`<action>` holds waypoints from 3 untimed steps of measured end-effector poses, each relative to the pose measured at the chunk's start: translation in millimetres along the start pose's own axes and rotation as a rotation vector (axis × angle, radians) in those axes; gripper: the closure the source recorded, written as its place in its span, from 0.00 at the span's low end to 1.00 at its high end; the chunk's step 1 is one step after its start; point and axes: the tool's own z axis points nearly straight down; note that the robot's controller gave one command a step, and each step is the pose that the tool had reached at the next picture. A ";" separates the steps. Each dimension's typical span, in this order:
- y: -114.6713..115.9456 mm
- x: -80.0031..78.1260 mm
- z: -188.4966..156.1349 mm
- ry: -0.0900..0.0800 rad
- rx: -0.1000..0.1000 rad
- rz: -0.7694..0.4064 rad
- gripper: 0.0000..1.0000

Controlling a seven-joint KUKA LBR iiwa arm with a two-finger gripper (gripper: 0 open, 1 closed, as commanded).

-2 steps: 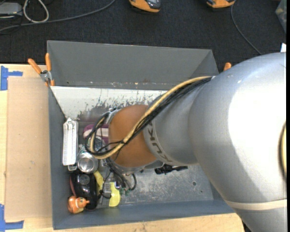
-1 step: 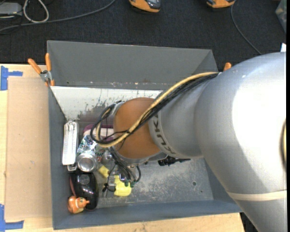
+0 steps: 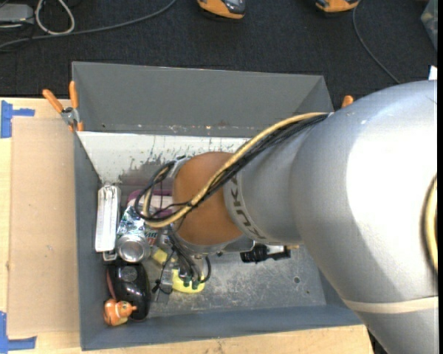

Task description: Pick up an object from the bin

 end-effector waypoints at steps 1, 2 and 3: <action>-24.4 -27.6 -0.1 0.000 -0.001 0.100 0.00; -3.9 -47.3 0.6 0.006 0.006 0.190 1.00; -3.9 -47.2 0.3 0.006 0.006 0.190 1.00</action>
Offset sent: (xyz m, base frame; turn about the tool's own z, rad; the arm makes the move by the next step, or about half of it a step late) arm 0.0458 -0.0107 0.0000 0.1894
